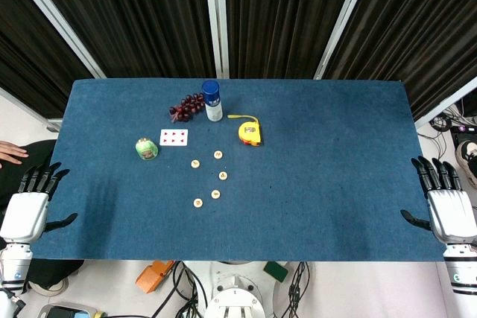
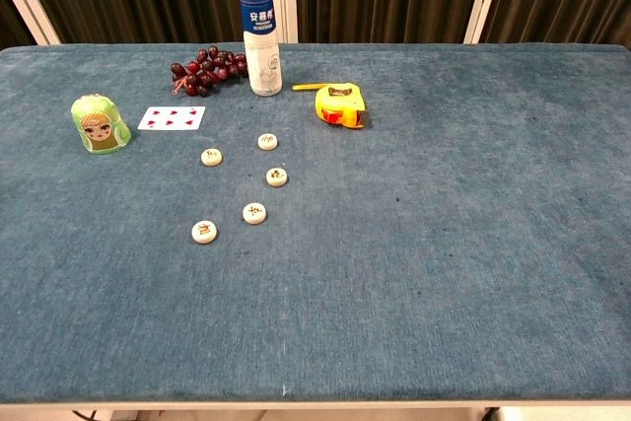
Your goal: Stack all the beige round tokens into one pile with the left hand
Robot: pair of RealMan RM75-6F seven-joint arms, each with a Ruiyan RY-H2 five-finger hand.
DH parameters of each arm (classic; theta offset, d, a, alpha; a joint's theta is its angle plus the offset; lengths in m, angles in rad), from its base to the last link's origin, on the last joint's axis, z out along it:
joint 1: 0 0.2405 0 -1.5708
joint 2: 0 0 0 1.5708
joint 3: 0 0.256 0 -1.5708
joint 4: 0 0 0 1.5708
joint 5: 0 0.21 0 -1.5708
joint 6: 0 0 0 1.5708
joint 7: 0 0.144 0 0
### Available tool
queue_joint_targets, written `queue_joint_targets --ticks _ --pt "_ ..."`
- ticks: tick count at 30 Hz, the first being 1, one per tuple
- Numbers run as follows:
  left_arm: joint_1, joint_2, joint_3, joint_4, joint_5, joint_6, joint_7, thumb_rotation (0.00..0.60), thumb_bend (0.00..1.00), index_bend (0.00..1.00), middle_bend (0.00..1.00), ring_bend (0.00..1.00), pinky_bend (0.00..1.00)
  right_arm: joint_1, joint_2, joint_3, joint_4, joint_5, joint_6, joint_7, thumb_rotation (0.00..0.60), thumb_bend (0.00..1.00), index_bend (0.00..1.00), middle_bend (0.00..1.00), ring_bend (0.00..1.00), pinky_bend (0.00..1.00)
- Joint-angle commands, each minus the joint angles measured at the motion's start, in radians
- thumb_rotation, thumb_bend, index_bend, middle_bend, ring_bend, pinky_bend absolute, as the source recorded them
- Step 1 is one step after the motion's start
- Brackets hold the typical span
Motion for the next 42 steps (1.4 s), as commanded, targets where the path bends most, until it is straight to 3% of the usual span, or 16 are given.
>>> queue_joint_targets --ticks 1,10,15,19,32,42 --pt "-0.002 -0.012 -0.004 0.006 0.003 0.005 -0.01 0.6 0.13 0.16 0.09 0.0 0.0 0.002 -0.001 0.004 -0.002 0.004 0.0 0.0 0.6 0.2 0.0 0.12 0.0 0.09" --pt "-0.063 -0.023 -0.021 -0.041 0.088 -0.004 -0.017 0.6 0.17 0.2 0.13 0.04 0.0 -0.018 0.01 0.016 0.007 0.002 0.051 0.035 0.6 0.2 0.0 0.12 0.0 0.09" --pt "-0.17 -0.055 -0.019 -0.082 0.168 -0.113 -0.021 0.6 0.3 0.32 0.18 0.07 0.0 -0.024 0.008 0.012 0.02 -0.006 0.06 0.062 0.6 0.2 0.0 0.12 0.0 0.09" --pt "-0.253 -0.119 -0.031 -0.076 0.18 -0.211 0.001 0.6 0.3 0.36 0.19 0.08 0.0 -0.025 0.006 0.007 0.025 -0.013 0.059 0.066 0.6 0.2 0.0 0.12 0.0 0.09" --pt "-0.397 -0.327 -0.039 -0.008 0.083 -0.431 0.127 0.6 0.24 0.37 0.17 0.0 0.0 -0.027 0.004 0.005 0.019 -0.023 0.065 0.054 0.6 0.2 0.0 0.12 0.0 0.09" --pt "-0.428 -0.421 -0.05 0.034 -0.042 -0.489 0.244 0.6 0.25 0.37 0.14 0.0 0.0 -0.024 -0.001 0.008 0.023 -0.016 0.059 0.053 0.6 0.2 0.0 0.12 0.0 0.09"
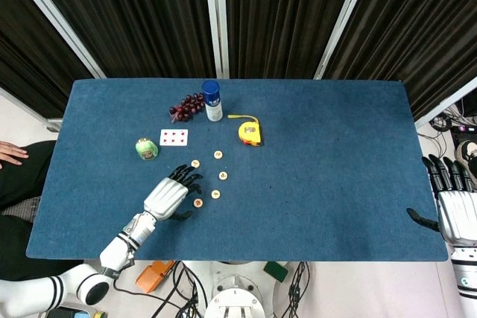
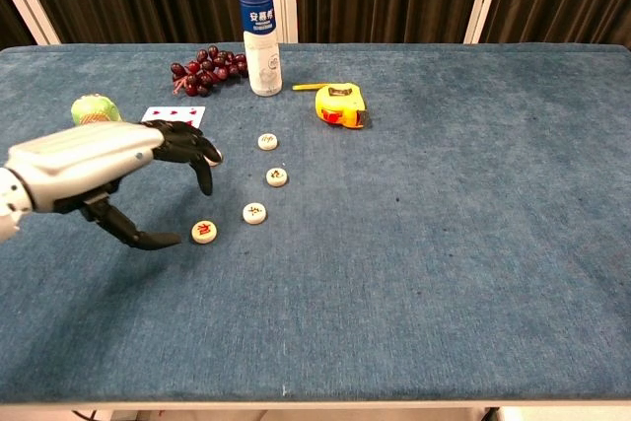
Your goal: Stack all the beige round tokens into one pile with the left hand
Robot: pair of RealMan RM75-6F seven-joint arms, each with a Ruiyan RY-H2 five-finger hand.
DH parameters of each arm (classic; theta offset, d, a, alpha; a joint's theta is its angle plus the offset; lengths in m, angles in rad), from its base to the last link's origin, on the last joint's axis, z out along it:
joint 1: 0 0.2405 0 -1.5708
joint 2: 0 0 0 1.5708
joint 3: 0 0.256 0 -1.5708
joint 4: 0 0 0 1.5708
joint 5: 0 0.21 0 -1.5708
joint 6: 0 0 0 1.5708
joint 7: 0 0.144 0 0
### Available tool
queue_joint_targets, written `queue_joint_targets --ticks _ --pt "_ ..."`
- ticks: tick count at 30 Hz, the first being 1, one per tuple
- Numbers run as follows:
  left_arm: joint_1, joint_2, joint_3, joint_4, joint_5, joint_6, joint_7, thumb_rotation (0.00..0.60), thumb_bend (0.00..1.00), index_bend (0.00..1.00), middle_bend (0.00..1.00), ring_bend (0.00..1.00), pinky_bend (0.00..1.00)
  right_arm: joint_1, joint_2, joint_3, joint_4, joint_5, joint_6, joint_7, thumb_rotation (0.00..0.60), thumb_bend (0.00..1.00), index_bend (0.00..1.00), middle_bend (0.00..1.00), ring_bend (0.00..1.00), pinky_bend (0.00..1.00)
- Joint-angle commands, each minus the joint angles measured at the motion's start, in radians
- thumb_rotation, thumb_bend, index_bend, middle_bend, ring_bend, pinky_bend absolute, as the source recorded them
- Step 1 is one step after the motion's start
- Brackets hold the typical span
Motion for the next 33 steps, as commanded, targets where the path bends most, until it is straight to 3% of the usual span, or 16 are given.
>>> queue_joint_targets --ticks 1,22,33 --pt "-0.009 -0.03 -0.002 0.022 -0.027 -0.003 0.036 0.6 0.25 0.38 0.14 0.0 0.0 0.001 -0.001 0.0 0.002 0.002 -0.002 0.001 0.6 0.2 0.0 0.12 0.0 0.09" --pt "-0.036 -0.081 0.015 0.075 -0.108 -0.015 0.088 0.6 0.31 0.46 0.14 0.0 0.0 -0.002 -0.01 0.001 0.023 0.015 -0.007 0.02 0.6 0.2 0.0 0.12 0.0 0.09" --pt "-0.048 -0.068 -0.002 0.054 -0.127 0.003 0.085 0.6 0.4 0.52 0.15 0.0 0.0 -0.005 -0.014 0.001 0.031 0.014 -0.003 0.028 0.6 0.2 0.0 0.12 0.0 0.09"
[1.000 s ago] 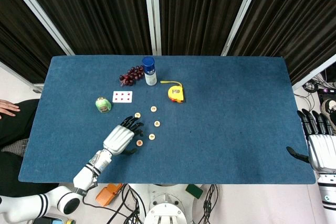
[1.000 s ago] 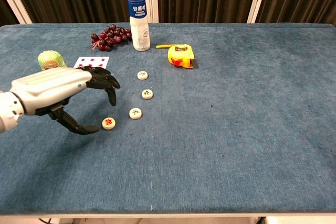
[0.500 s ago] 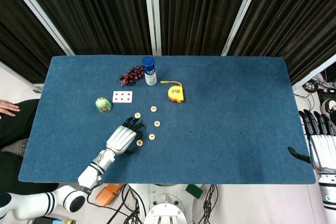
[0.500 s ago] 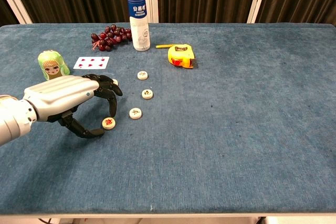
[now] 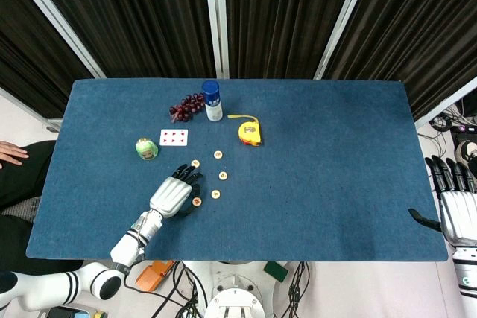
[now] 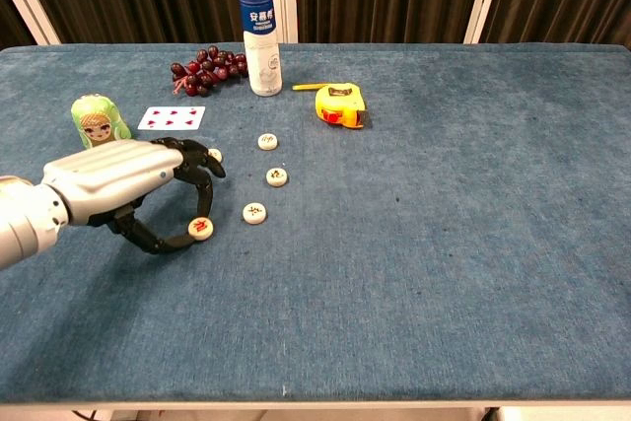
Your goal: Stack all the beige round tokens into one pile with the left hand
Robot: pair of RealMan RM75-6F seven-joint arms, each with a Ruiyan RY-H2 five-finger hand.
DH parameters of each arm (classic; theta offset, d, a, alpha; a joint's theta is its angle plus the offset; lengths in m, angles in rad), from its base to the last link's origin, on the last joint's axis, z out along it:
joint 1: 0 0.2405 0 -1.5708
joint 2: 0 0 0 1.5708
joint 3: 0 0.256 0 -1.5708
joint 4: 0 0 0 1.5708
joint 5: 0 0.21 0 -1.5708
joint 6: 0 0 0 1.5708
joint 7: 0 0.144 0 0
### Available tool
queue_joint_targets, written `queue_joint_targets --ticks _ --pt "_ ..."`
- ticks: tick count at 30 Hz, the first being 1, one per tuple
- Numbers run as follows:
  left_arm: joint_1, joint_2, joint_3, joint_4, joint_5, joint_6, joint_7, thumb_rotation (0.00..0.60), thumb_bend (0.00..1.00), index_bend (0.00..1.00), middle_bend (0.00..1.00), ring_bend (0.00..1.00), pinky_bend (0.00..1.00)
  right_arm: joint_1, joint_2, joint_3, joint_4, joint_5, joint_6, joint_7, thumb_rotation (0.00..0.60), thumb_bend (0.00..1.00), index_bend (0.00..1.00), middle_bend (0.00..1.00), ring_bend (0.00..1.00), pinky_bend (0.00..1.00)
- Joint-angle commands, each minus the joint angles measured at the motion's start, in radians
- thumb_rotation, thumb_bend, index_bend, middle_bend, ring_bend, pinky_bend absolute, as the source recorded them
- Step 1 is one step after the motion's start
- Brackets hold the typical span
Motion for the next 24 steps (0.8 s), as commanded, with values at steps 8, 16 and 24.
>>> queue_joint_targets --ticks 8,16,24 --pt "-0.062 -0.012 -0.071 -0.035 -0.064 -0.031 0.017 0.6 0.39 0.52 0.15 0.0 0.0 -0.004 -0.005 -0.002 0.011 -0.003 0.006 0.012 0.6 0.2 0.0 0.12 0.0 0.09" --pt "-0.094 -0.04 -0.081 -0.03 -0.118 -0.047 0.061 0.6 0.38 0.52 0.15 0.0 0.0 -0.012 -0.003 -0.002 0.021 0.0 0.014 0.026 0.6 0.2 0.0 0.12 0.0 0.09" --pt "-0.114 -0.057 -0.075 -0.022 -0.147 -0.049 0.092 0.6 0.37 0.52 0.15 0.0 0.0 -0.015 -0.006 -0.003 0.028 0.002 0.014 0.033 0.6 0.2 0.0 0.12 0.0 0.09"
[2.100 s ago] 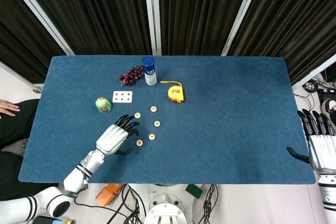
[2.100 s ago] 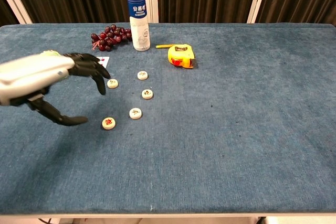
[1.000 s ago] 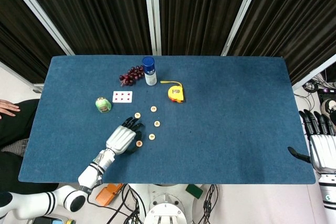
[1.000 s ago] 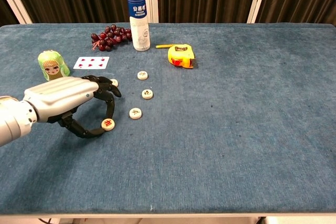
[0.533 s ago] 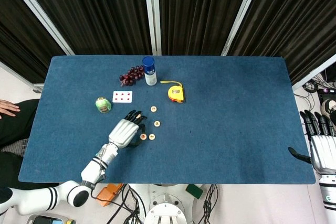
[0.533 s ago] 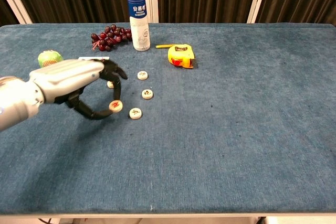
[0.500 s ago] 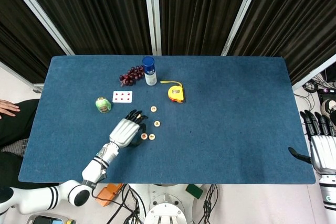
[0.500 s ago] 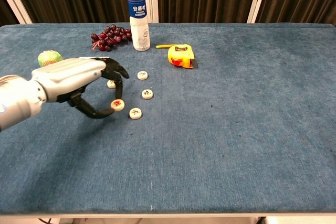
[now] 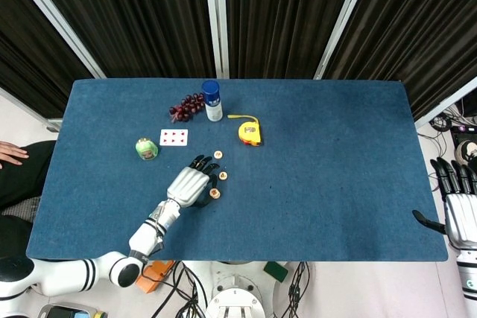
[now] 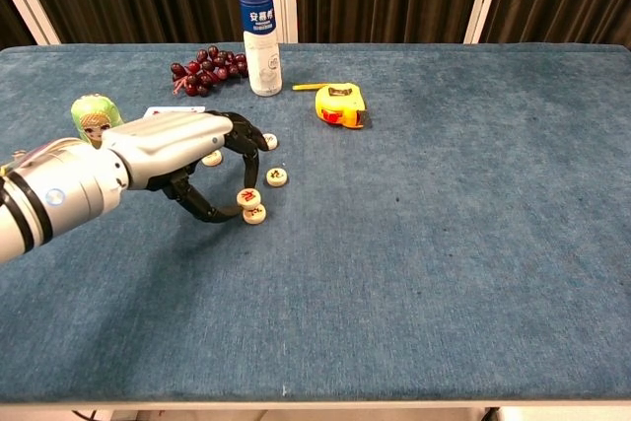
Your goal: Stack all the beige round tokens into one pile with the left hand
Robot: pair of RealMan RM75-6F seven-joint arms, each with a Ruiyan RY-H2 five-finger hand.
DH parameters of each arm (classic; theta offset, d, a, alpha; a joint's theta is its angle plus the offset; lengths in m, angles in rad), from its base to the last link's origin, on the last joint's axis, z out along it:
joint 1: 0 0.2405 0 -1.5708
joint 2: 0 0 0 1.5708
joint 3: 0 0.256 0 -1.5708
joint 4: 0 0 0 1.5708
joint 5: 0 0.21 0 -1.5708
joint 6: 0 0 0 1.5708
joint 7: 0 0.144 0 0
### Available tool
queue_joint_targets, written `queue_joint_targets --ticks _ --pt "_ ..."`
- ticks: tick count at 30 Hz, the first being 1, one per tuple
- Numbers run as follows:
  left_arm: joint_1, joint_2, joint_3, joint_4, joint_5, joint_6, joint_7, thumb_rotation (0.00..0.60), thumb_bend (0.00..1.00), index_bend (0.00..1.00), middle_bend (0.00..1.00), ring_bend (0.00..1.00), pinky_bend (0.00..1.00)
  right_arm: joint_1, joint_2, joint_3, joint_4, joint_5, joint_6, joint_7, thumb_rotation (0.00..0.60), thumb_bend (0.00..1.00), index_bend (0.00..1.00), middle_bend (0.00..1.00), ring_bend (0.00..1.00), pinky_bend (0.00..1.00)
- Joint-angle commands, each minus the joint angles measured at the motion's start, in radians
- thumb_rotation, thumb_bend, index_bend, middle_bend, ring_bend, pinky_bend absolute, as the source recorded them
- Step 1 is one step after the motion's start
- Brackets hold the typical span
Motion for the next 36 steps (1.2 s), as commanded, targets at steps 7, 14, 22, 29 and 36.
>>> queue_joint_targets --ticks 7,14,22,29,36 --pt "-0.011 -0.01 0.011 0.012 -0.025 0.001 0.016 0.6 0.36 0.51 0.15 0.0 0.0 0.0 -0.001 0.001 0.002 0.003 -0.003 0.001 0.6 0.2 0.0 0.12 0.0 0.09" --pt "-0.018 -0.024 0.013 0.023 -0.031 0.009 0.012 0.6 0.36 0.5 0.15 0.0 0.0 0.001 -0.002 0.003 0.003 0.005 -0.005 0.001 0.6 0.2 0.0 0.12 0.0 0.09" --pt "-0.025 -0.028 0.017 0.026 -0.038 0.018 0.019 0.6 0.35 0.49 0.15 0.0 0.0 0.0 -0.003 0.004 0.008 0.008 -0.005 0.006 0.6 0.2 0.0 0.12 0.0 0.09" --pt "-0.028 -0.028 0.023 0.024 -0.047 0.02 0.03 0.6 0.35 0.48 0.15 0.0 0.0 -0.001 -0.005 0.005 0.014 0.008 -0.006 0.013 0.6 0.2 0.0 0.12 0.0 0.09" --pt "-0.03 -0.027 0.028 0.021 -0.053 0.025 0.037 0.6 0.35 0.47 0.15 0.0 0.0 -0.001 -0.007 0.005 0.02 0.009 -0.007 0.019 0.6 0.2 0.0 0.12 0.0 0.09"
